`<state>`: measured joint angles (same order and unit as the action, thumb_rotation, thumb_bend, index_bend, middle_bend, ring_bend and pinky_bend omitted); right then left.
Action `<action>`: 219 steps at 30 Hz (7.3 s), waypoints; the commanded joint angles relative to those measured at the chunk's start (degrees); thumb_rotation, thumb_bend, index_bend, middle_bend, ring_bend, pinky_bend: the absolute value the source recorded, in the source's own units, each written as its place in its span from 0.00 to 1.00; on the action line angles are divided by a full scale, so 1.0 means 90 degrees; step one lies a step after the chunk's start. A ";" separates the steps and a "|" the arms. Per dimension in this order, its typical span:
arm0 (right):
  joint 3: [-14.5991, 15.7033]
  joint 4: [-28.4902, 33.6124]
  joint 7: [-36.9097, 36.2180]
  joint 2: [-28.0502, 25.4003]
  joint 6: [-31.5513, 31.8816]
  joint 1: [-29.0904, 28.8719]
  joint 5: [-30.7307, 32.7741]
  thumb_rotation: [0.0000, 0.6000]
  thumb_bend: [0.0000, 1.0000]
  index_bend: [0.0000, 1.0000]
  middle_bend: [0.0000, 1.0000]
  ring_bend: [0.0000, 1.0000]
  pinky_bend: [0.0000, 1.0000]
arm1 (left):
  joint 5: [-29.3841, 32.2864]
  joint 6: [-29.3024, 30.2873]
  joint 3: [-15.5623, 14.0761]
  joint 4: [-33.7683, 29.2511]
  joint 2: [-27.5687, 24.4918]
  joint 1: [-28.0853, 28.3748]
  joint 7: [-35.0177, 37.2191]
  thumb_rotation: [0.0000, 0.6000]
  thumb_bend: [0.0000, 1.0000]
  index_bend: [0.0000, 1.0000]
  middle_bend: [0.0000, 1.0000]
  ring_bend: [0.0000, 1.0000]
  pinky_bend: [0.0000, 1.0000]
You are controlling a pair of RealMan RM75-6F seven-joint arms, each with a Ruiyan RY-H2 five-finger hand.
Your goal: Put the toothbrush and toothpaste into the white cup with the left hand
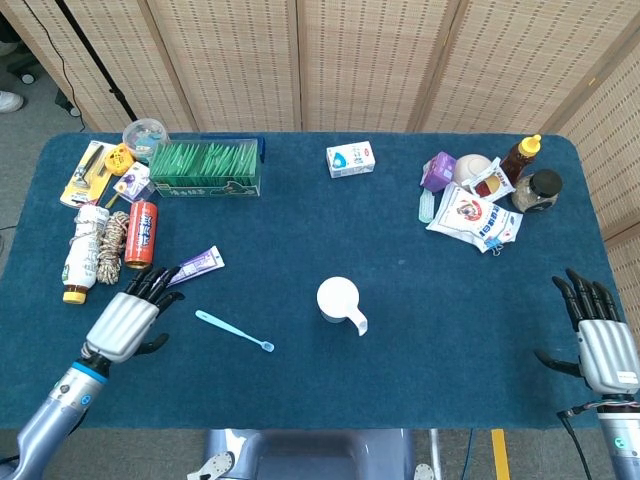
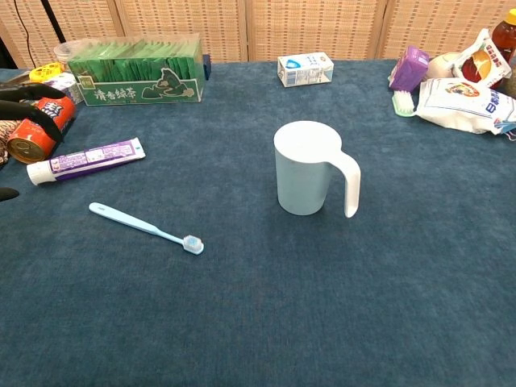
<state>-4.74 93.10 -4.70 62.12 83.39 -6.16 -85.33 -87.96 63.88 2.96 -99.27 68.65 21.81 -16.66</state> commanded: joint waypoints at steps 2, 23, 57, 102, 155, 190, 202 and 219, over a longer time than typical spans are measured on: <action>-0.0004 -0.0006 -0.0011 -0.0003 -0.0011 -0.0004 0.0011 1.00 0.00 0.00 0.00 0.00 0.00 | 0.0465 -0.0473 0.0183 0.0065 0.0451 0.0411 -0.0674 1.00 0.23 0.30 0.00 0.00 0.00; -0.0014 -0.0015 -0.0093 -0.0031 -0.0048 -0.0014 0.0037 1.00 0.00 0.00 0.00 0.00 0.00 | 0.1152 -0.0819 0.0099 0.0729 0.1618 0.0889 -0.1198 1.00 0.25 0.38 0.00 0.00 0.00; -0.0033 -0.0062 -0.0290 -0.0093 -0.0102 -0.0028 0.0078 1.00 0.00 0.00 0.00 0.00 0.00 | 0.2176 -0.0657 0.0063 0.1036 0.2705 0.1360 -0.2370 1.00 0.31 0.47 0.00 0.00 0.00; -0.0007 -0.0040 -0.0217 -0.0079 -0.0151 -0.0051 0.0073 1.00 0.00 0.00 0.00 0.00 0.00 | -0.0099 0.0774 0.0528 0.0573 0.1702 0.1166 0.3079 1.00 0.34 0.59 0.00 0.00 0.00; -0.0023 -0.0246 -0.0517 -0.0076 -0.0547 -0.0225 0.0236 1.00 0.00 0.00 0.00 0.00 0.00 | 0.2363 -0.0880 0.2069 0.1101 0.4183 0.3137 0.3396 1.00 0.33 0.58 0.00 0.00 0.00; 0.0034 -0.0080 -0.0353 -0.0086 -0.0451 -0.0210 0.0119 1.00 0.00 0.00 0.00 0.00 0.00 | 0.1244 -0.0733 0.0456 0.0710 0.0647 0.1764 0.2433 1.00 0.32 0.00 0.00 0.00 0.00; 0.0106 0.0056 -0.0040 -0.0003 -0.0446 -0.0233 -0.0001 1.00 0.00 0.00 0.00 0.00 0.00 | 0.2605 -0.1749 0.0166 0.0634 -0.0273 0.1830 0.1343 1.00 0.30 0.00 0.00 0.00 0.00; 0.0079 0.0007 -0.0116 -0.0027 -0.0480 -0.0234 0.0109 1.00 0.00 0.00 0.00 0.00 0.00 | 0.3227 -0.1732 0.0228 0.1777 0.0786 0.2083 0.0303 1.00 0.30 0.00 0.00 0.00 0.00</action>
<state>-4.03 93.15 -5.74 61.88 79.07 -8.27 -84.35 -59.08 48.82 4.90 -83.44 75.40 40.29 -14.27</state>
